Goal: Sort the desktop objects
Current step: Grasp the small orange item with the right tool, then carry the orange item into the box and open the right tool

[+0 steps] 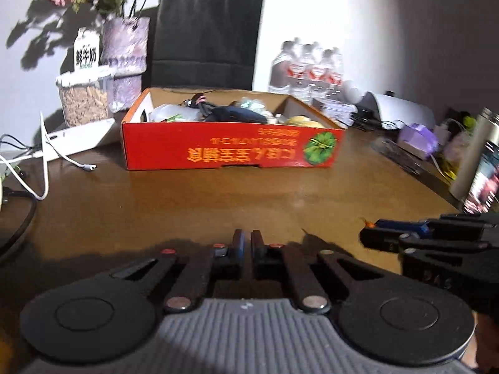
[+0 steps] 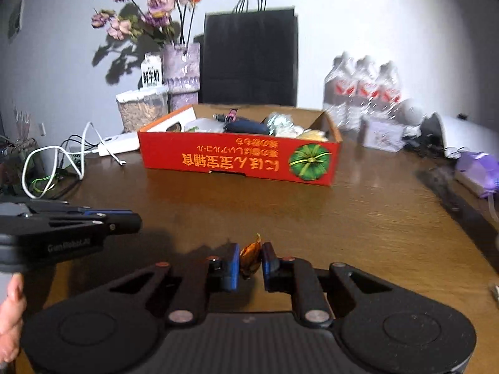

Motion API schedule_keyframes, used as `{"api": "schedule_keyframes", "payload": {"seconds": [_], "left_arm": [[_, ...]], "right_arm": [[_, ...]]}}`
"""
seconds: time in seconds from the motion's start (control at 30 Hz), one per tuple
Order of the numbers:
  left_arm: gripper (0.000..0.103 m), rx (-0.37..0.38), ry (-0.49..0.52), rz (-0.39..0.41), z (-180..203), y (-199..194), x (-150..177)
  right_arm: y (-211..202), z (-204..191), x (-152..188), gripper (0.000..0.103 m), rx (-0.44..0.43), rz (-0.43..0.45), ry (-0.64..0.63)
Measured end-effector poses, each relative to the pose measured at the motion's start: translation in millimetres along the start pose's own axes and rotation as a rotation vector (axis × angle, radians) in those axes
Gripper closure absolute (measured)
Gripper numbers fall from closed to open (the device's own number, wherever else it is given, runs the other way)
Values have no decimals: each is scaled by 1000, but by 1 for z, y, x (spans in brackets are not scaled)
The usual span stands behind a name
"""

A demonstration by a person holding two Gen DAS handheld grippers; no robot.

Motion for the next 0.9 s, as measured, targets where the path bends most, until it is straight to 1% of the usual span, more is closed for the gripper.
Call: {"api": "schedule_keyframes", "payload": {"seconds": [0.1,0.2,0.23,0.3,0.4,0.63,0.77,0.83,0.9], "left_arm": [[97,-15,7,33,10,-24,15],[97,-83,-7,103,21,-54,35],[97,-91,-17,130,25,-65,41],[97,-83,-29,167,31,-83,48],[97,-81,-24,206,36,-100,52],[97,-83,-2,202,42,-98,54],[97,-90,-6,206,40,-94,53],[97,-91,-1,224,38,-95,48],[97,-81,2,276,36,-101,34]], "right_arm": [[-30,-2,22,89,17,66,6],[-55,-6,37,89,31,147,8],[-63,-8,40,89,23,164,14],[-76,-11,44,89,-8,189,13],[-89,-17,45,89,-22,216,-5],[-90,-22,49,89,-34,224,7],[-86,-20,47,89,-48,252,18],[-85,-18,37,89,-51,264,17],[-86,-15,19,89,-69,283,10]]}}
Point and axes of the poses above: each gripper's, at about its wrist camera, not at the fingertips, and y roughly the way its jaws point, z to its right, x to its underside, the point moved 3 cm from there along y, roughly the way its jaws point, and after that the axes turned 11 degrees about -z, right-handed, at the moved point
